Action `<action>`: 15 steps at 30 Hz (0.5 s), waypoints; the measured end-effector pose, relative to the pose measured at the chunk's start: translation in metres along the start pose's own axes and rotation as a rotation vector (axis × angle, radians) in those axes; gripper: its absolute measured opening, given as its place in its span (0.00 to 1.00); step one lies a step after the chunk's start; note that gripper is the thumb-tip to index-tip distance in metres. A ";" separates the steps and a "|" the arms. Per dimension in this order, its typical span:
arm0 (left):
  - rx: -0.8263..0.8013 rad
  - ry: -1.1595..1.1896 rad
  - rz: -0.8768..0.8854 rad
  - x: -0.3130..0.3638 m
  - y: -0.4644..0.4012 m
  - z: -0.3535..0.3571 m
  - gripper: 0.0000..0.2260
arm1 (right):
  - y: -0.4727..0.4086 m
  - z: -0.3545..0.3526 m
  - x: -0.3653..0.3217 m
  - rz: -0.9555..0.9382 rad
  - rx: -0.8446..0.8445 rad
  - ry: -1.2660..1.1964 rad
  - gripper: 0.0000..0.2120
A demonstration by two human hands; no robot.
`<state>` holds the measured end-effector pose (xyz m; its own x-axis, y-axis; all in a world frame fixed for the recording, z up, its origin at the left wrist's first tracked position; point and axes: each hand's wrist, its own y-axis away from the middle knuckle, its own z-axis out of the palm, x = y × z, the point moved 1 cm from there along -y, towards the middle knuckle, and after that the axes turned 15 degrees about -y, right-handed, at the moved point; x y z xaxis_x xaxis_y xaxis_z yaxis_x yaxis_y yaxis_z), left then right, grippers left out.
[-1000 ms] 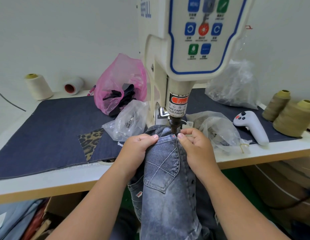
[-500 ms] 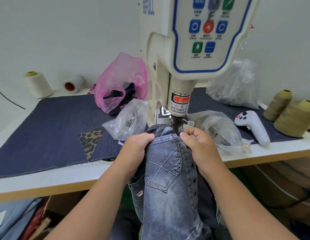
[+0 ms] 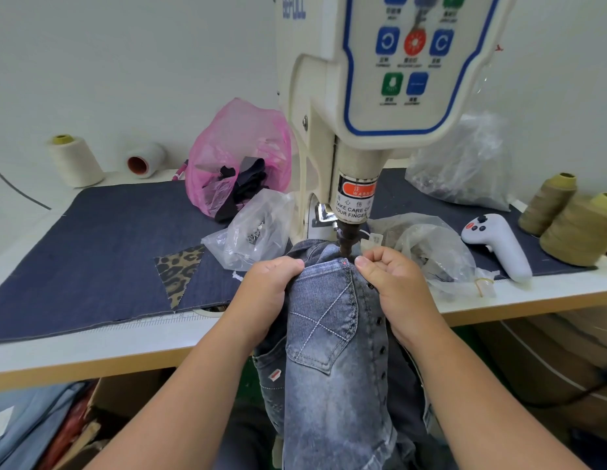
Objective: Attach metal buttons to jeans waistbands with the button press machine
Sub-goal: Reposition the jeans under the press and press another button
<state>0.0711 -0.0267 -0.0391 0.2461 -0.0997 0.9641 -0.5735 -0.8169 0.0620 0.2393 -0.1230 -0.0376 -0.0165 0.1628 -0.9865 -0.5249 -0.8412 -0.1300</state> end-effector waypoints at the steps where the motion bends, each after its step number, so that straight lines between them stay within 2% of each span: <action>1: -0.004 0.001 0.005 0.000 0.000 0.000 0.12 | 0.000 0.000 0.000 0.001 -0.002 -0.002 0.08; 8: 0.003 0.004 0.018 0.001 0.000 0.000 0.12 | -0.002 -0.001 0.001 -0.013 -0.005 -0.021 0.08; 12: 0.005 -0.025 0.034 0.002 0.000 0.000 0.18 | -0.001 -0.002 0.003 -0.023 -0.006 -0.034 0.13; 15: 0.008 -0.023 0.029 0.004 0.001 0.000 0.19 | -0.001 -0.003 0.003 -0.026 -0.013 -0.049 0.11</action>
<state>0.0711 -0.0280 -0.0354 0.2474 -0.1360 0.9593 -0.5740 -0.8182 0.0320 0.2420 -0.1228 -0.0406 -0.0446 0.2091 -0.9769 -0.5149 -0.8428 -0.1569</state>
